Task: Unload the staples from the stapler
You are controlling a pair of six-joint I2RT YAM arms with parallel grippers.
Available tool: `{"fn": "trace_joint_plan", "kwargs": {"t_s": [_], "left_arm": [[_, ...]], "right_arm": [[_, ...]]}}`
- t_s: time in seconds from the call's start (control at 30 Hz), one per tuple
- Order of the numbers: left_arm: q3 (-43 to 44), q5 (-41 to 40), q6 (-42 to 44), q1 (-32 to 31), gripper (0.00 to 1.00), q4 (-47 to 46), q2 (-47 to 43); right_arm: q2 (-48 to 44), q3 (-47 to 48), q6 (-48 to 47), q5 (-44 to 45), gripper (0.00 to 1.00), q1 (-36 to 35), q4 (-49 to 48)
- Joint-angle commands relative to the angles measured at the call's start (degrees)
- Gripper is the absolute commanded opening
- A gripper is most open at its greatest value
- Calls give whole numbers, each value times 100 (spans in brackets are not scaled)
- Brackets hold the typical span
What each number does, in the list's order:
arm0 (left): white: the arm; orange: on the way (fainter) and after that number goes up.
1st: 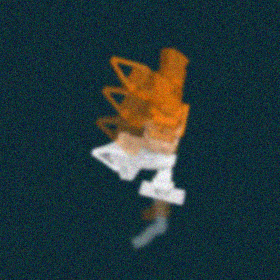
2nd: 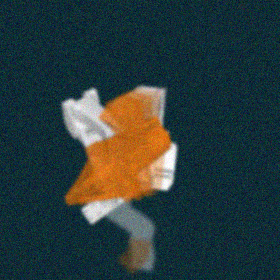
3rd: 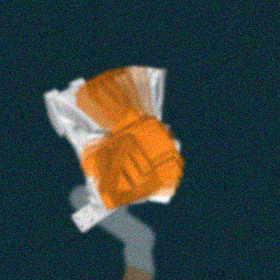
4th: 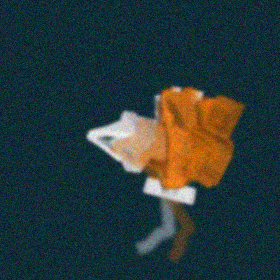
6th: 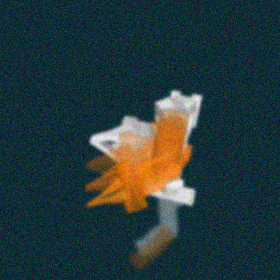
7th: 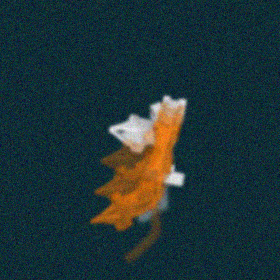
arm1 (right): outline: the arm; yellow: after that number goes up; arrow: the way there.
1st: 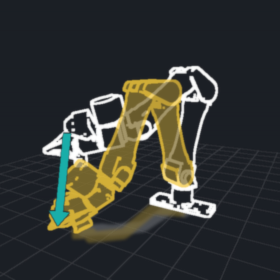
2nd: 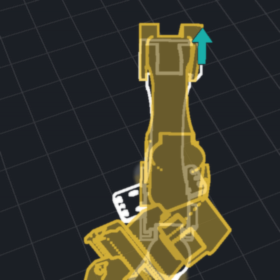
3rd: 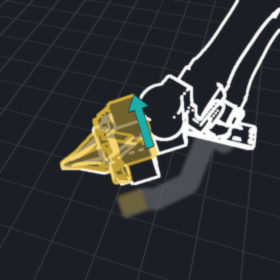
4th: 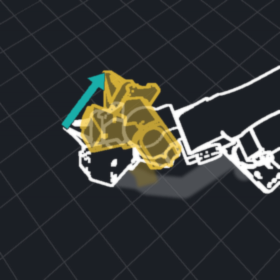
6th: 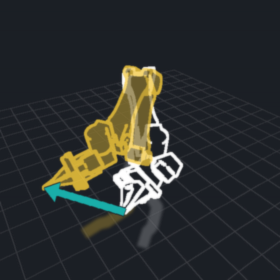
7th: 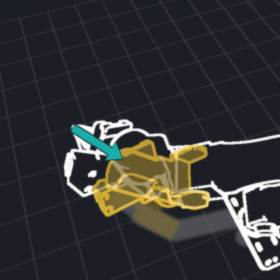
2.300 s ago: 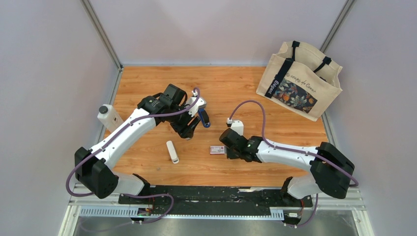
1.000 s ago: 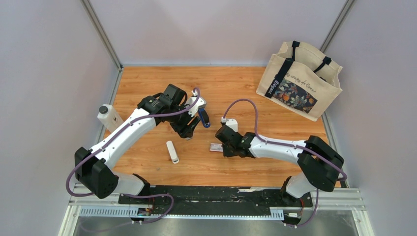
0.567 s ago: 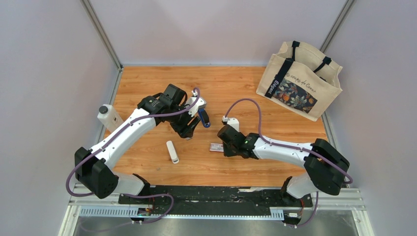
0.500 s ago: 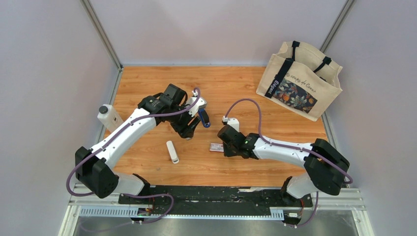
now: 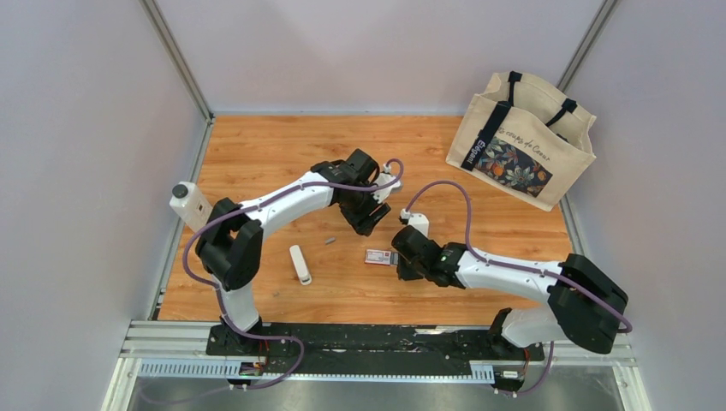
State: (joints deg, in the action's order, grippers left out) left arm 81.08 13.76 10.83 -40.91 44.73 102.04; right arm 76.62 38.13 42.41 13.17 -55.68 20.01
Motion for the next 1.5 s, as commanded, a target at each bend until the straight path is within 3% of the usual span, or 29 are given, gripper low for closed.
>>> {"fn": "trace_joint_plan", "kwargs": {"t_s": [0.0,0.5,0.73,1.47], "left_arm": [[277,-444,-256,-172,65,-719,307],[435,-576,-538,-515,65,-1107,1125],[567,-673,-547,-655,65,-1116,1441],[66,-717,-380,-989,65,-1063,1257]], "right_arm": [[-218,-165,241,-25,6,66,-401],[-262,-921,689,-903,2,540,-1771],[-332,-1150,725,-1220,1,839,-1957],[-297,-1273,751,-1484,0,1077,-2388]]}}
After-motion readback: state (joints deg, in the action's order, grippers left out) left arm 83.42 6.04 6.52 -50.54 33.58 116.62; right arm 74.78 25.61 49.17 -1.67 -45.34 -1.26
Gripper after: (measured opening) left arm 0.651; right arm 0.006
